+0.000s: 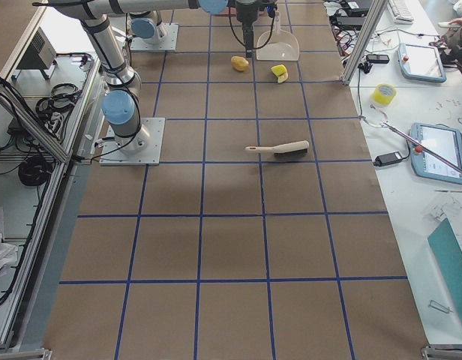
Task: Sweep and dump trash into bin
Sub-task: 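Lower the left gripper to the dustpan handle while the right descends to the brush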
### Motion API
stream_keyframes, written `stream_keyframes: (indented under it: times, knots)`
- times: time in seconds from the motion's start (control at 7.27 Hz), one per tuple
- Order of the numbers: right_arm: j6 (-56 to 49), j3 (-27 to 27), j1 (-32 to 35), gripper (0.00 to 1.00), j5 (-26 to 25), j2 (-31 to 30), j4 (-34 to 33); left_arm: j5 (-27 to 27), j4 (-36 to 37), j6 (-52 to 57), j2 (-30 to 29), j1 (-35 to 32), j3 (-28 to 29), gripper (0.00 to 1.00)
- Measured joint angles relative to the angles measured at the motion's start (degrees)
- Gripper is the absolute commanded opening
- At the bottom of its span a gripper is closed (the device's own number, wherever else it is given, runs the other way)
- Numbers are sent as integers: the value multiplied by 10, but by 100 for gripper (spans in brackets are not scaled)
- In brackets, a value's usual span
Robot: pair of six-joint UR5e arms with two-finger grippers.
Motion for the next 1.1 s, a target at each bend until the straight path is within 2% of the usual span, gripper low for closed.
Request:
stream_keyframes:
  times: [0.41, 0.83, 0.96, 1.1]
  knots:
    - [-22, -4, -20, 100, -3, 19, -19, 2, 0, 4, -2, 1, -2, 100]
    - [-124, 13, -139, 100, 1, 75, -57, 3, 26, 84, -27, 9, -19, 100]
    - [-171, 26, -181, 100, 5, 96, -86, 5, 64, 145, -47, 11, -39, 100]
    - [-228, 53, -213, 100, 11, 117, -148, 6, 97, 207, -73, 13, -56, 100]
